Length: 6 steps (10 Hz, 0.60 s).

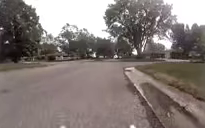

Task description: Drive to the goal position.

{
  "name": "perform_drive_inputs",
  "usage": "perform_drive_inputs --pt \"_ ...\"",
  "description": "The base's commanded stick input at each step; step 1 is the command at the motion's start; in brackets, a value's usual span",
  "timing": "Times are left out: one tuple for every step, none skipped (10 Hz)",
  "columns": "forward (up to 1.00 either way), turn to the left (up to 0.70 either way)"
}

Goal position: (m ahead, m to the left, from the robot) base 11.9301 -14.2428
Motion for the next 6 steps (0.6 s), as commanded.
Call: perform_drive_inputs --pt "0.50 -0.50" --pt "0.50 -0.44" --pt "0.50 0.00" --pt "0.50 0.00" --pt "0.50 0.00" --pt "0.50 0.00"
